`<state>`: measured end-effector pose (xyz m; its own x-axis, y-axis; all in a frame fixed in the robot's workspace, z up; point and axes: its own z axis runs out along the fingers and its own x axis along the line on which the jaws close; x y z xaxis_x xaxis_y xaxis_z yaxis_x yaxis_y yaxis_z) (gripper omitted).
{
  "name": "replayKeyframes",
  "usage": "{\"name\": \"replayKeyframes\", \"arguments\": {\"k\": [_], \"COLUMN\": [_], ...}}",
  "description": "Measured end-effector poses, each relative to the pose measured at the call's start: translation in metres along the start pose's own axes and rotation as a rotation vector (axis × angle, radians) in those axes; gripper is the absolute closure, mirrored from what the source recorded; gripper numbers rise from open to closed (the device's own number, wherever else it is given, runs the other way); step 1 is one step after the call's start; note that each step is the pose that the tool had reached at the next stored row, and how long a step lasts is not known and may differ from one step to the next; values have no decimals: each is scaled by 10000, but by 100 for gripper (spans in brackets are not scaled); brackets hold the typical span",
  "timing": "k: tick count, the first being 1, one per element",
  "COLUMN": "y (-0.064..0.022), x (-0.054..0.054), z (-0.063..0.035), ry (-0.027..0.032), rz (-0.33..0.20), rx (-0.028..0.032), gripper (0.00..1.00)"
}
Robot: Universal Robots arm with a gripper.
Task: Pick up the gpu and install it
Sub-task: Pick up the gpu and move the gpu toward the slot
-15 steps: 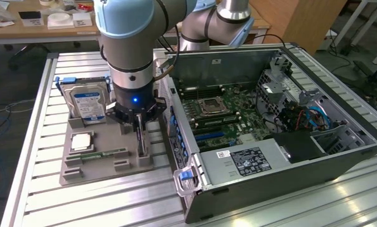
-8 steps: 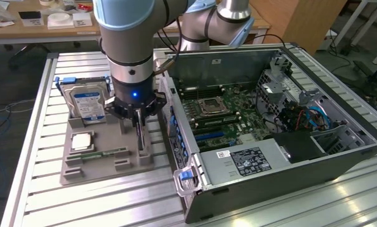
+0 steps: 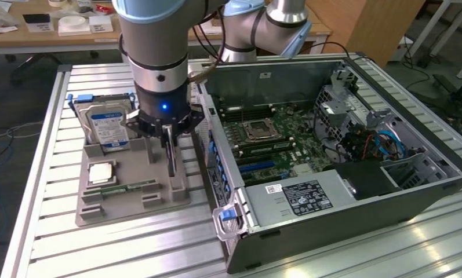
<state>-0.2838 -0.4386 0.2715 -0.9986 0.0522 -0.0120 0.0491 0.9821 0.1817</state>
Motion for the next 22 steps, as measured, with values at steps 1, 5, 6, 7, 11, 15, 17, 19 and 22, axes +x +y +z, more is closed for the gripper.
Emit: {"name": "replayKeyframes", "arguments": {"k": [1,5,6,7,11,15,17,19,22], "y": [4,25,30,34,53,71,79,84,84], "x": [0,-1,-2,-2,-3,-4,-5,-5,-5], "z": [-25,-135,-163,-188,-292,-388,-432,-460,-459], "ry": [2,9,11,13,18,22,24,25,24], "rz": [-2,-4,-3,-2,-1,1,2,3,2], "rx": [-34,-171,-204,-237,-348,-436,-466,-485,-487], "gripper": [73,73,73,73,73,73,73,73,73]}}
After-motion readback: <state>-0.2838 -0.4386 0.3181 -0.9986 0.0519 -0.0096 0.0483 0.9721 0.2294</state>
